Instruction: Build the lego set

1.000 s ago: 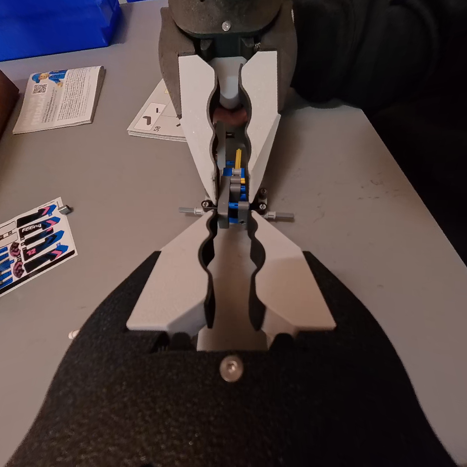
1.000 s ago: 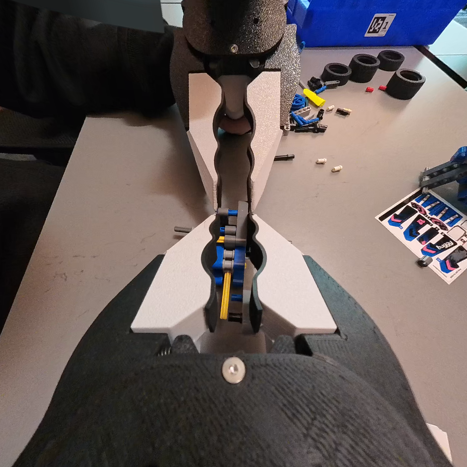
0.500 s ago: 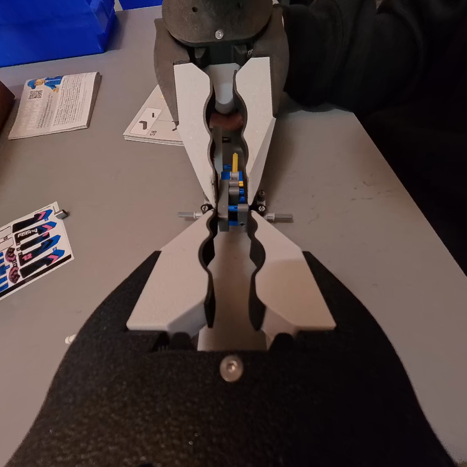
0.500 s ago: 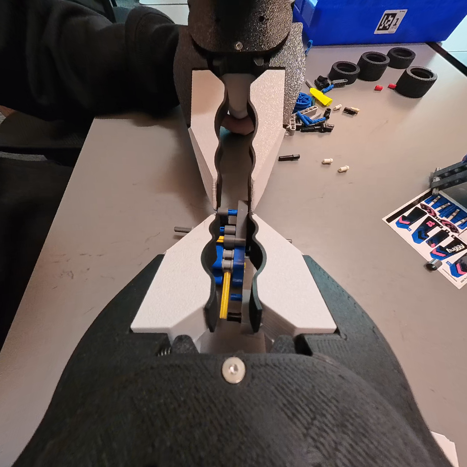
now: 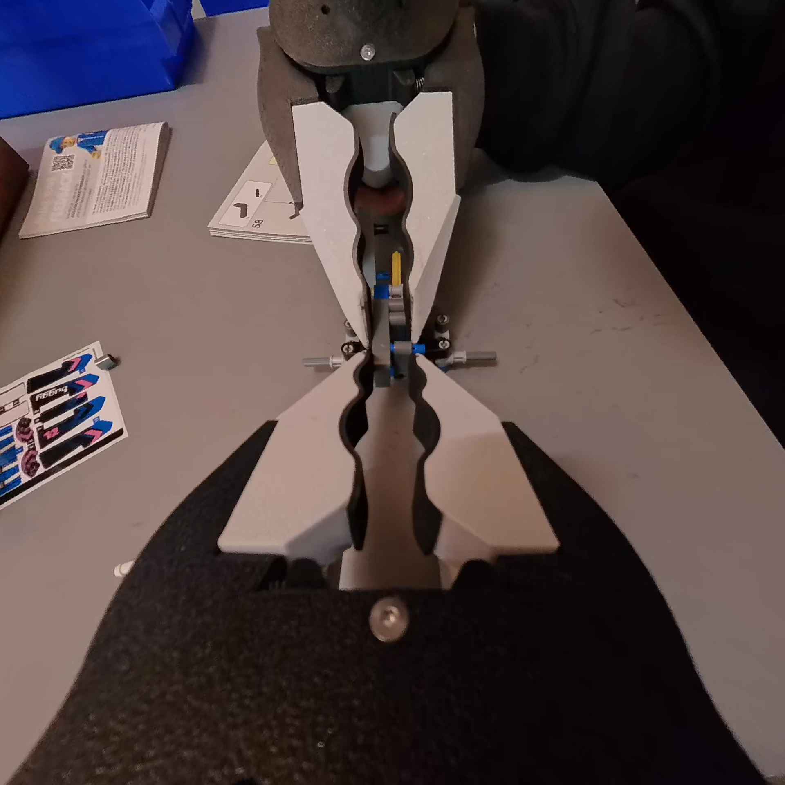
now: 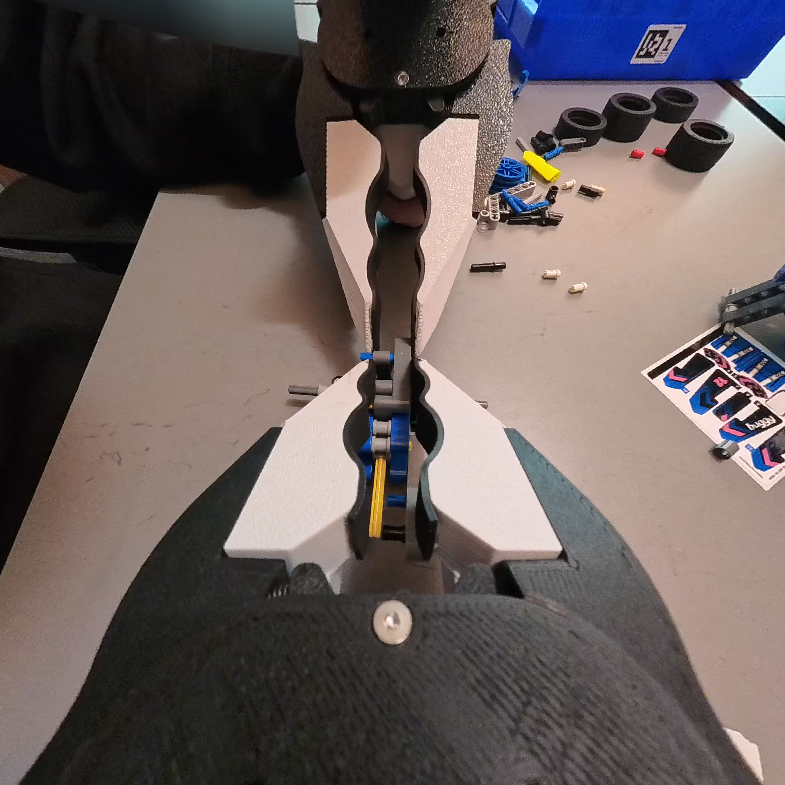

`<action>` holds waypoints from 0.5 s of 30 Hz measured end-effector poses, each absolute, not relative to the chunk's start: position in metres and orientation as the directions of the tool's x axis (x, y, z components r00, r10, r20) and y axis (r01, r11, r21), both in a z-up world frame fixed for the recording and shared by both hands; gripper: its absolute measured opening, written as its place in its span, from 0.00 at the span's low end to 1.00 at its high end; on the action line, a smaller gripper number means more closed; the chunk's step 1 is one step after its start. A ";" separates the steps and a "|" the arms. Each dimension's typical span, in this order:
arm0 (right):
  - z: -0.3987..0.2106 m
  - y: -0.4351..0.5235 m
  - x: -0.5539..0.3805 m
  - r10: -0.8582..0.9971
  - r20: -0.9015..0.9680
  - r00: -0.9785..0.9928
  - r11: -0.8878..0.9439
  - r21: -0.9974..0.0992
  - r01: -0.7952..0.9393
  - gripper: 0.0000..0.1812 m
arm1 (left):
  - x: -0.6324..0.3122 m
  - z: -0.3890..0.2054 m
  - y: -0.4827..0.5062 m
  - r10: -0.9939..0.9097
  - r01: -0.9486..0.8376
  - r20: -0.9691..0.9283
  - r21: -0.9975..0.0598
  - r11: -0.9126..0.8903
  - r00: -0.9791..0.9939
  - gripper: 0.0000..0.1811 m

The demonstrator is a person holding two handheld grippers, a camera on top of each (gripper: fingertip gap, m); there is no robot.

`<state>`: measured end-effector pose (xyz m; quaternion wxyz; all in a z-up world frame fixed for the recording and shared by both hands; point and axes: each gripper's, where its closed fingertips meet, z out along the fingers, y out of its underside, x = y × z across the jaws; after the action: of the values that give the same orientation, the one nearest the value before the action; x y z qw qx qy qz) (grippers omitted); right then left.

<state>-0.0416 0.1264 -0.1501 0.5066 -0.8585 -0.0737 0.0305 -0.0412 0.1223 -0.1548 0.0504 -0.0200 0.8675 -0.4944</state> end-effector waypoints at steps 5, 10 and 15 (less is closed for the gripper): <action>-0.150 0.126 -0.042 0.158 0.030 0.987 -0.475 -0.874 0.103 0.08 | -0.041 -0.155 0.122 -0.088 0.023 -0.079 -0.858 0.513 -0.993 0.06; -0.150 0.126 -0.039 0.143 0.024 0.989 -0.475 -0.875 0.090 0.08 | -0.038 -0.155 0.122 -0.108 0.003 -0.067 -0.861 0.508 -0.992 0.06; -0.147 0.127 -0.031 0.102 -0.028 0.994 -0.469 -0.883 0.024 0.08 | -0.023 -0.156 0.131 -0.214 0.006 -0.139 -0.850 0.526 -0.967 0.16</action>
<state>-0.0308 0.1268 -0.1471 0.5139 -0.8562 -0.0367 0.0381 -0.0231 0.1307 -0.1558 0.1138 -0.0601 0.8662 -0.4829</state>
